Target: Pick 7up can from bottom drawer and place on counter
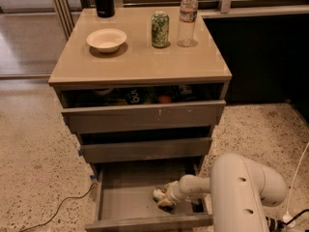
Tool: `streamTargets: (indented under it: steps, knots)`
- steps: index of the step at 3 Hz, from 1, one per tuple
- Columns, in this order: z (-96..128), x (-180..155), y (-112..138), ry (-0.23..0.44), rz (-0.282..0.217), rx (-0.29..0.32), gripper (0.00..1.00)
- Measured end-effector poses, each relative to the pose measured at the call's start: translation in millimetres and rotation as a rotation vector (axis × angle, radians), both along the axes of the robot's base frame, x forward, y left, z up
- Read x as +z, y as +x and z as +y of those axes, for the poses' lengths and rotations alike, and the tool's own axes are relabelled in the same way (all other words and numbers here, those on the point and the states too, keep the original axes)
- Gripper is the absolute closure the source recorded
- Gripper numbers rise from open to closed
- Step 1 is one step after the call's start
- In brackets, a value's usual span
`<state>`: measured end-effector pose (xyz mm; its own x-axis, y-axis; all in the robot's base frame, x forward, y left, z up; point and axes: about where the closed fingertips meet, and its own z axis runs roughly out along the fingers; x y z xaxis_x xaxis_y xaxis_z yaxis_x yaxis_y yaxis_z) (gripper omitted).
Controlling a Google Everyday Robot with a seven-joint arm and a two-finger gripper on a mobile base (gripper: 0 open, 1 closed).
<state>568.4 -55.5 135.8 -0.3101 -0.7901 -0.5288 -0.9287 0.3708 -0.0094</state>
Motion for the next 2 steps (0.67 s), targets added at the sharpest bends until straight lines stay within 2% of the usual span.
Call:
streamTargets:
  steps: [2]
  knots:
    - [0.0, 0.0, 0.0, 0.000, 0.000, 0.000, 0.89]
